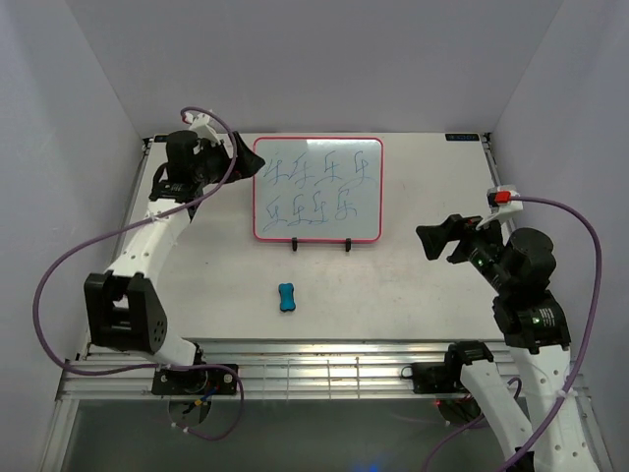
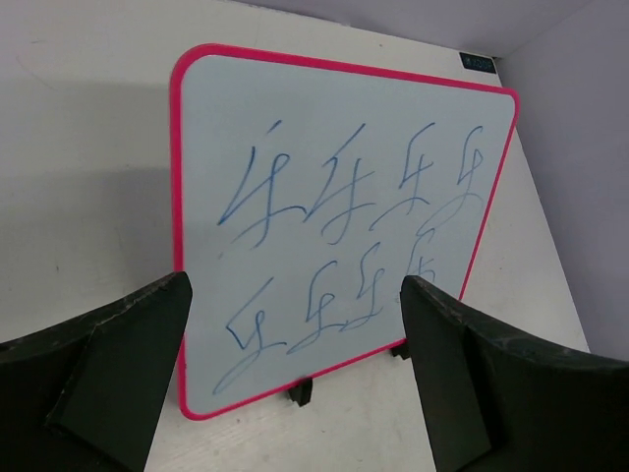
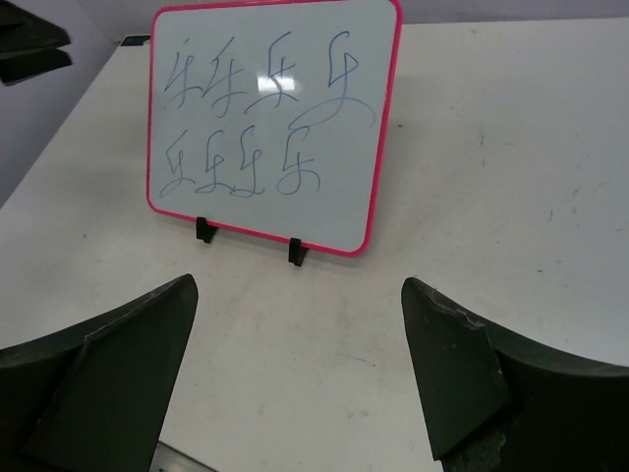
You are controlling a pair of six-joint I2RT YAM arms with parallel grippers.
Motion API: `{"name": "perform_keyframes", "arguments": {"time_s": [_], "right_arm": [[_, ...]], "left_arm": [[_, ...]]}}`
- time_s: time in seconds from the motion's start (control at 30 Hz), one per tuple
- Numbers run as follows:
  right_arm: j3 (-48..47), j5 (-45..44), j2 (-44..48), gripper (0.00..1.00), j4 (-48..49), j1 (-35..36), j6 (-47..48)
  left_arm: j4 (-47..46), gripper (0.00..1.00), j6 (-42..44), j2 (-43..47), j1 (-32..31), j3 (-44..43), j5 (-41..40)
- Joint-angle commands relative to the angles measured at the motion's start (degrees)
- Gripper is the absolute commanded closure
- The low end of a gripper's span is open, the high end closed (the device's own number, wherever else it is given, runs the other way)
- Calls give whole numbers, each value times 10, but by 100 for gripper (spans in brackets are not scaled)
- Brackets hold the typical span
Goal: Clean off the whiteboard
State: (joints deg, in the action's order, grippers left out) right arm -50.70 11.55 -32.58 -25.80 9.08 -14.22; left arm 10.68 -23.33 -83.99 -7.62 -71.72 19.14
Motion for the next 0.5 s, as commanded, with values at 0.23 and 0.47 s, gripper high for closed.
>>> {"name": "perform_keyframes", "arguments": {"time_s": [0.23,0.47], "right_arm": [[-17,138,30,10,-25,11,65],[-11,176,12,7,0,14,57]], "left_arm": [[-267,2,-8,-223,124,-65,440],[-272,2,7,-321,122,-83,510]]}}
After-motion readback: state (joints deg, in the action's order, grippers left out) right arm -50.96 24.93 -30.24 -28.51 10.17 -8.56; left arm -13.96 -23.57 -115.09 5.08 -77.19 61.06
